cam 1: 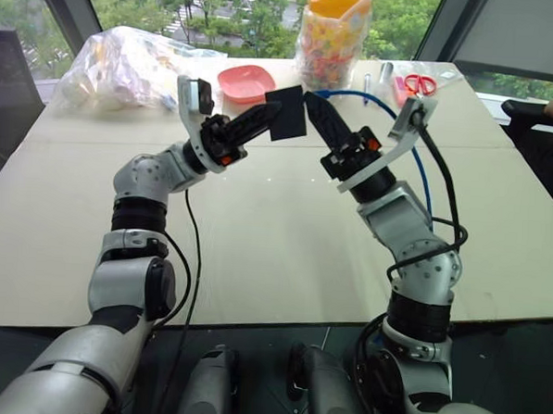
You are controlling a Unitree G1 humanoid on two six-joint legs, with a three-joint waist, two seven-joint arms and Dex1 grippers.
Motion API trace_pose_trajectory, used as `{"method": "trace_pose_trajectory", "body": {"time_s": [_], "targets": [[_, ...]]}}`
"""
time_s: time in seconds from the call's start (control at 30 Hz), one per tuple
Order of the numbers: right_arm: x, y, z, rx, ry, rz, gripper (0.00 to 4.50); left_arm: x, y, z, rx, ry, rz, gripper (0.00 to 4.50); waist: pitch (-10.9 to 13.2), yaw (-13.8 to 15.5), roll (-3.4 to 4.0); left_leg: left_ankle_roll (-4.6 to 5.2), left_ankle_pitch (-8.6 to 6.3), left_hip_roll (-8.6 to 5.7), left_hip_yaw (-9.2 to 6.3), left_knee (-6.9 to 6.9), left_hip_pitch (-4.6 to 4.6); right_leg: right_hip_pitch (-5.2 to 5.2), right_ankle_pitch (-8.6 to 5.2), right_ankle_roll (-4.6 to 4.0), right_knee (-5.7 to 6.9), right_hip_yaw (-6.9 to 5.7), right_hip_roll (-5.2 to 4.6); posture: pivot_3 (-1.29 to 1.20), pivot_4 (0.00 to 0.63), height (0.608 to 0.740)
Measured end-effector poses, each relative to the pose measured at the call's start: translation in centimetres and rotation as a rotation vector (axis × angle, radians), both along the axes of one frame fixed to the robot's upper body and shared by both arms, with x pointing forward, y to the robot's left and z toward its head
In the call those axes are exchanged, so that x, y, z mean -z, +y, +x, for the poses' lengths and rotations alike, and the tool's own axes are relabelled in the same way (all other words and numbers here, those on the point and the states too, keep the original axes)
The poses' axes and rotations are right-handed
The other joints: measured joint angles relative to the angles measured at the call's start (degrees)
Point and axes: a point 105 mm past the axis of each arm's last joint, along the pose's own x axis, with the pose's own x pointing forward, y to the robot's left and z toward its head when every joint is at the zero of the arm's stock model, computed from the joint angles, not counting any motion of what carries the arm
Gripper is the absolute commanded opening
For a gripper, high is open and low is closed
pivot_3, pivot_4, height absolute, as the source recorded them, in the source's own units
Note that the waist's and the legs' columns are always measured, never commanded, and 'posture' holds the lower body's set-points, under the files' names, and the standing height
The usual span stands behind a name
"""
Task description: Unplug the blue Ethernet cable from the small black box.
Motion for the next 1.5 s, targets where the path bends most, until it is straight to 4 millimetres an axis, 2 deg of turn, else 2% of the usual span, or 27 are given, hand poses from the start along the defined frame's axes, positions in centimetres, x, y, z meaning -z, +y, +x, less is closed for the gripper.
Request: {"method": "trace_pose_trajectory", "body": {"time_s": [0.27,0.5,0.53,0.6,0.67,0.7,0.83,1.0,1.07,1.2,1.3,1.37,1.4,1.47,1.5], "targets": [[0.1,0.0,0.1,0.0,0.003,0.0,0.03,0.0,0.1,0.1,-0.006,0.001,0.006,0.46,0.0,0.0,0.0,0.0,0.0,0.0,0.0,0.0,0.0,0.0,0.0,0.0,-0.01,0.0,0.0,0.0,0.15,0.74],[0.1,-0.9,1.9,0.016,0.024,-0.102,0.03,0.5,1.4,0.8,-0.074,0.029,0.07,0.46,0.0,0.0,0.01,0.0,0.0,0.0,0.01,-0.03,0.0,-0.03,-0.02,-0.04,-0.02,0.0,-0.01,0.0,0.15,0.74],[-0.4,-2.8,2.5,0.088,0.014,-0.098,0.03,0.5,2.6,1.0,-0.113,0.025,0.073,0.46,0.0,0.0,0.01,0.0,0.0,0.0,0.01,-0.04,-0.04,-0.05,-0.02,-0.03,-0.04,0.0,-0.01,0.0,0.15,0.74],[-1.2,-8.6,3.6,0.276,0.016,-0.086,0.03,0.2,5.9,1.4,-0.218,0.017,0.066,0.46,0.0,0.1,0.01,0.02,-0.02,-0.02,0.02,-0.06,-0.1,-0.08,-0.02,-0.01,-0.1,-0.01,-0.02,0.0,0.15,0.74],[-1.6,-11.3,4.0,0.357,0.02,-0.078,0.03,-0.1,7.2,1.5,-0.271,0.003,0.052,0.46,0.0,0.1,0.01,0.05,-0.04,-0.02,0.03,-0.09,-0.12,-0.09,-0.02,0.0,-0.11,-0.01,-0.03,0.0,0.15,0.74],[-2.0,-11.3,4.3,0.357,0.016,-0.078,0.03,-0.2,7.1,1.5,-0.271,-0.001,0.041,0.46,0.0,0.1,0.02,0.06,-0.04,-0.02,0.05,-0.09,-0.11,-0.08,-0.02,0.01,-0.11,-0.01,-0.03,0.0,0.15,0.74],[-4.4,-9.5,4.7,0.297,-0.055,-0.163,0.03,0.9,4.3,1.7,-0.217,0.024,0.04,0.46,0.0,0.1,0.03,0.06,-0.04,-0.02,0.05,-0.06,-0.11,-0.08,-0.01,0.02,-0.09,0.0,-0.03,0.0,0.15,0.74],[-8.3,-10.7,7.2,0.377,-0.119,-0.356,0.03,2.8,3.6,2.3,-0.314,-0.014,0.169,0.46,0.0,-0.2,0.07,0.06,-0.04,-0.12,0.21,-0.09,-0.12,-0.2,0.0,0.0,-0.07,0.05,-0.01,0.0,0.15,0.74],[-11.0,-10.7,8.6,0.406,-0.154,-0.404,0.03,3.3,2.4,2.3,-0.305,-0.022,0.193,0.46,0.1,-0.2,0.1,0.07,-0.04,-0.15,0.24,-0.1,-0.18,-0.29,0.0,0.0,-0.02,0.09,0.01,0.0,0.15,0.74],[-16.1,-10.4,9.6,0.486,-0.267,-0.457,0.03,3.6,1.3,2.0,-0.297,-0.056,0.217,0.46,0.1,-0.2,0.1,0.08,-0.04,-0.15,0.27,-0.18,-0.27,-0.36,0.0,-0.01,-0.08,0.11,0.06,0.0,0.15,0.74],[-17.8,-10.9,9.9,0.56,-0.315,-0.472,0.03,4.3,1.4,1.9,-0.323,-0.051,0.227,0.46,0.1,-0.2,0.1,0.13,-0.08,-0.17,0.29,-0.19,-0.34,-0.37,0.0,0.0,-0.12,0.11,0.01,0.0,0.15,0.74],[-17.5,-11.1,10.4,0.579,-0.311,-0.472,0.03,4.8,1.7,1.8,-0.349,-0.053,0.24,0.46,0.1,-0.2,0.09,0.14,-0.08,-0.22,0.29,-0.18,-0.35,-0.36,0.01,0.01,-0.12,0.11,-0.05,0.0,0.15,0.74],[-16.6,-11.0,10.8,0.575,-0.294,-0.481,0.03,4.9,1.8,1.8,-0.371,-0.066,0.257,0.46,0.1,-0.2,0.09,0.14,-0.08,-0.24,0.29,-0.17,-0.35,-0.35,0.02,0.01,-0.11,0.11,-0.09,0.0,0.15,0.74],[-13.7,-10.6,11.9,0.549,-0.243,-0.518,0.03,5.1,1.8,1.9,-0.413,-0.1,0.299,0.46,0.0,-0.2,0.06,0.14,-0.08,-0.24,0.28,-0.1,-0.33,-0.28,0.02,0.01,-0.1,0.08,-0.09,0.0,0.15,0.74],[-11.3,-10.5,12.7,0.533,-0.195,-0.544,0.03,5.1,1.6,1.8,-0.429,-0.127,0.324,0.46,0.0,0.0,0.06,0.14,-0.08,-0.24,0.28,-0.06,-0.33,-0.25,0.04,0.0,-0.08,0.06,-0.1,0.0,0.15,0.74]]}}
